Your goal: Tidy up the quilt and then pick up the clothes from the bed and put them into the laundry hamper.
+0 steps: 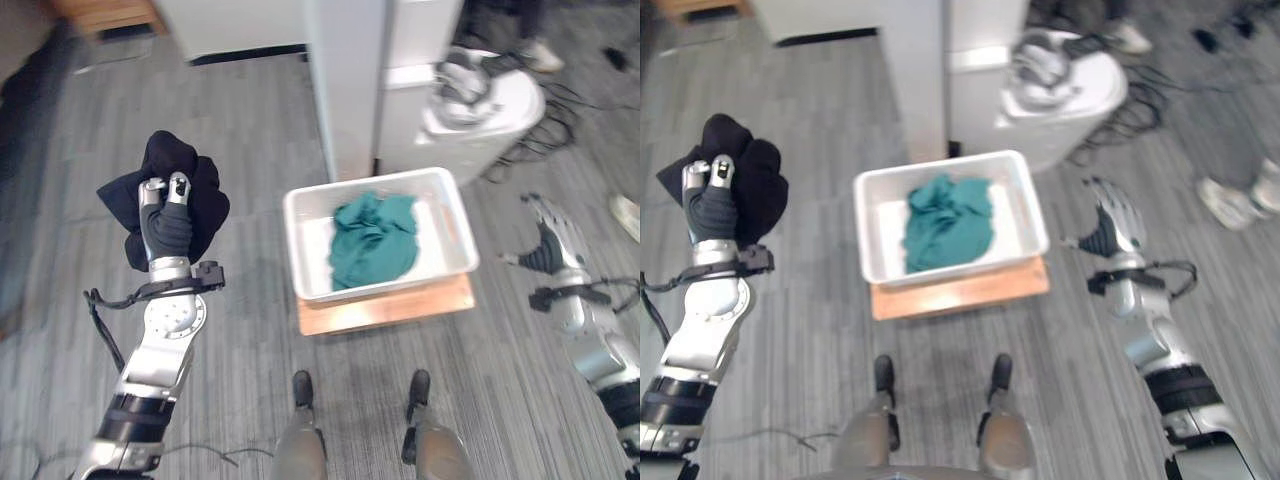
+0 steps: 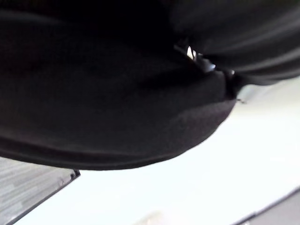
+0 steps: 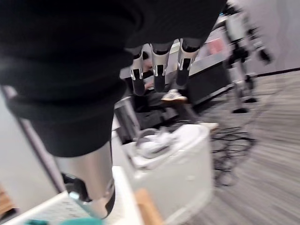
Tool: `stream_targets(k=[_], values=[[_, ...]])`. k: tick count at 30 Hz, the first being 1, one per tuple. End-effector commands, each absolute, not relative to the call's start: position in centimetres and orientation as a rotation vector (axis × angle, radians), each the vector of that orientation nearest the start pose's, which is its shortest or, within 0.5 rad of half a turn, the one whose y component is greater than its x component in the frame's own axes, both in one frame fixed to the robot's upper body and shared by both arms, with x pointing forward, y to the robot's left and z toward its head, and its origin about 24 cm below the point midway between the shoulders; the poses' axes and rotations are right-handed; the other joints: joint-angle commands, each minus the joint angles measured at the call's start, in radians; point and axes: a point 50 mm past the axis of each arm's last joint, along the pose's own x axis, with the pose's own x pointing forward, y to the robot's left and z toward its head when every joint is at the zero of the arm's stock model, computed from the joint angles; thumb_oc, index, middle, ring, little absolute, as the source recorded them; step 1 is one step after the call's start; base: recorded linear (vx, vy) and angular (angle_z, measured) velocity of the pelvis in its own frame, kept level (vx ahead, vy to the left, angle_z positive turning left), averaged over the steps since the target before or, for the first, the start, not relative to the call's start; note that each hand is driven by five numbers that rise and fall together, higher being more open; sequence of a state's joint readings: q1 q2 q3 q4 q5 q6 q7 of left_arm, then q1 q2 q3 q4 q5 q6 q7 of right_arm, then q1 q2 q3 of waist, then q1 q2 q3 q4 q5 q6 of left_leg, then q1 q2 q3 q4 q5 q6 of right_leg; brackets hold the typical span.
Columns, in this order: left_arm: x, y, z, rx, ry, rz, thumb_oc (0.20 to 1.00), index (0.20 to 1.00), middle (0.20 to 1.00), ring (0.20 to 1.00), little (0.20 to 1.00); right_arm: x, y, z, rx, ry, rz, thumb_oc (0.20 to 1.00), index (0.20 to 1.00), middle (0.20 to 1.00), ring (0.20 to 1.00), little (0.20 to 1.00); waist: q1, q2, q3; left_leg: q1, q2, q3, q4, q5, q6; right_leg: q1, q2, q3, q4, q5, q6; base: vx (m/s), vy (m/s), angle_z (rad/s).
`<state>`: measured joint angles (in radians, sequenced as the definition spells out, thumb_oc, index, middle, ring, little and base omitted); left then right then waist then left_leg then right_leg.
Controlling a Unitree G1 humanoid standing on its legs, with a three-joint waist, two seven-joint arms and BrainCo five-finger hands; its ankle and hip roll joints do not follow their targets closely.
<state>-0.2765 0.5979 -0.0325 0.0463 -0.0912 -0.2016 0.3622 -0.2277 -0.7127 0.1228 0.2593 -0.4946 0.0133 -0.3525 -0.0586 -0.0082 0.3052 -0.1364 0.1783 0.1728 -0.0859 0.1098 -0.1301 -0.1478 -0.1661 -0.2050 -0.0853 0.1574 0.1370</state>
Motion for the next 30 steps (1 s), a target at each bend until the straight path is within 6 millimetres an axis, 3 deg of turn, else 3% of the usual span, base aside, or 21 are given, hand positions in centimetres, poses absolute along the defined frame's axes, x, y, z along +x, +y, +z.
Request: stream_targets(k=[1, 4, 6, 7, 9, 13, 17, 20, 21, 22, 27, 30], values=[[31.2, 23.8, 18.3, 0.559, -0.564, 0.316, 0.200, 0.200, 0.200, 0.200, 0.200, 29.2, -28.7, 11.5, -1.187, -0.186, -0.332, 1.000, 1.000, 1.000, 1.000, 1.000, -0.041, 0.004, -0.034, 0.067, 0.045, 0.031, -0.001, -0.100, -0.051, 0.044, -0.028, 0.000, -0.002, -0.131, 0.069, -0.02, 0.001, -0.51], [34.2, 23.1, 22.4, 0.626, -0.629, 0.384, 0.200, 0.200, 0.200, 0.200, 0.200, 27.4, -30.8, 8.2, -1.153, -0.021, -0.350, 1.000, 1.000, 1.000, 1.000, 1.000, -0.113, -0.009, -0.018, 0.049, 0.058, 0.079, -0.001, -0.098, -0.055, -0.028, -0.018, 0.040, 0.005, -0.108, 0.079, -0.01, -0.027, -0.51], [34.6, 22.8, 23.5, 0.647, -0.651, 0.386, 0.200, 0.200, 0.200, 0.200, 0.200, 27.0, -31.3, 7.5, -1.159, 0.018, -0.353, 1.000, 1.000, 1.000, 1.000, 1.000, -0.119, -0.012, -0.015, 0.040, 0.060, 0.087, -0.001, -0.091, -0.055, -0.044, -0.018, 0.045, 0.004, -0.099, 0.078, 0.01, -0.040, -0.42], [35.3, 22.3, 26.0, 0.681, -0.700, 0.399, 0.200, 0.200, 0.200, 0.200, 0.200, 25.9, -32.6, 5.1, -1.189, 0.152, -0.346, 1.000, 1.000, 1.000, 1.000, 1.000, -0.145, -0.013, 0.002, 0.027, 0.070, 0.111, -0.001, -0.082, -0.060, -0.077, -0.014, 0.061, 0.008, -0.092, 0.082, 0.02, -0.052, -0.42], [35.7, 22.0, 26.8, 0.683, -0.713, 0.404, 0.200, 0.200, 0.200, 0.200, 0.200, 25.2, -32.6, 3.7, -1.195, 0.206, -0.329, 1.000, 1.000, 1.000, 1.000, 1.000, -0.157, -0.014, 0.018, 0.017, 0.079, 0.127, -0.001, -0.072, -0.065, -0.101, -0.014, 0.074, 0.009, -0.086, 0.084, 0.03, -0.047, -0.33], [36.8, 22.0, 26.5, 0.681, -0.657, 0.403, 0.200, 0.200, 0.200, 0.200, 0.200, 25.2, -31.7, 1.9, -1.188, 0.257, -0.286, 1.000, 1.000, 1.000, 1.000, 1.000, -0.173, -0.012, 0.047, -0.001, 0.087, 0.146, -0.001, -0.059, -0.070, -0.131, -0.014, 0.084, 0.011, -0.078, 0.084, 0.00, -0.024, -0.22], [38.0, 21.8, 24.3, 0.762, -0.540, 0.352, 0.200, 0.200, 0.200, 0.200, 0.200, 27.0, -28.8, 0.7, -1.146, 0.249, -0.222, 1.000, 1.000, 1.000, 1.000, 1.000, -0.181, -0.004, 0.087, -0.035, 0.093, 0.167, -0.001, -0.045, -0.074, -0.180, -0.015, 0.109, 0.011, -0.066, 0.082, 0.00, -0.040, -0.13], [38.2, 19.7, 22.1, 0.859, -0.505, 0.238, 0.200, 0.200, 0.200, 0.200, 0.200, 27.6, -27.5, 0.1, -1.140, 0.243, -0.187, 1.000, 1.000, 1.000, 1.000, 1.000, -0.179, -0.001, 0.101, -0.046, 0.100, 0.173, -0.001, -0.035, -0.078, -0.195, -0.012, 0.121, 0.009, -0.066, 0.082, 0.02, -0.033, -0.07], [38.3, 18.5, 21.0, 0.895, -0.486, 0.182, 0.536, 0.536, 0.536, 0.536, 0.536, 27.8, -27.0, 0.0, -1.143, 0.233, -0.172, 1.000, 1.000, 1.000, 1.000, 1.000, -0.176, -0.001, 0.104, -0.045, 0.103, 0.172, -0.001, -0.035, -0.079, -0.199, -0.011, 0.125, 0.010, -0.067, 0.081, 0.02, -0.024, -0.07], [38.3, 18.5, 21.0, 0.895, -0.486, 0.182, 1.000, 1.000, 1.000, 1.000, 1.000, 27.8, -27.0, 0.0, -1.143, 0.233, -0.172, 1.000, 1.000, 1.000, 1.000, 1.000, -0.176, -0.001, 0.104, -0.045, 0.103, 0.172, -0.001, -0.035, -0.079, -0.199, -0.011, 0.125, 0.010, -0.067, 0.081, 0.01, -0.038, -0.04], [38.0, 17.6, 19.9, 0.784, -0.484, 0.199, 1.000, 1.000, 1.000, 1.000, 1.000, 27.5, -26.0, -0.7, -1.145, 0.227, -0.141, 1.000, 1.000, 1.000, 1.000, 1.000, -0.163, -0.005, 0.101, -0.032, 0.106, 0.158, -0.001, -0.039, -0.080, -0.170, -0.010, 0.105, 0.008, -0.078, 0.075, 0.00, -0.014, 0.02], [37.4, 18.0, 20.4, 0.696, -0.526, 0.232, 1.000, 1.000, 1.000, 1.000, 1.000, 27.1, -26.0, -0.9, -1.153, 0.228, -0.123, 1.000, 1.000, 1.000, 1.000, 1.000, -0.149, -0.004, 0.089, -0.019, 0.107, 0.146, -0.001, -0.041, -0.081, -0.144, -0.008, 0.090, 0.007, -0.088, 0.072, 0.01, -0.035, 0.08]])
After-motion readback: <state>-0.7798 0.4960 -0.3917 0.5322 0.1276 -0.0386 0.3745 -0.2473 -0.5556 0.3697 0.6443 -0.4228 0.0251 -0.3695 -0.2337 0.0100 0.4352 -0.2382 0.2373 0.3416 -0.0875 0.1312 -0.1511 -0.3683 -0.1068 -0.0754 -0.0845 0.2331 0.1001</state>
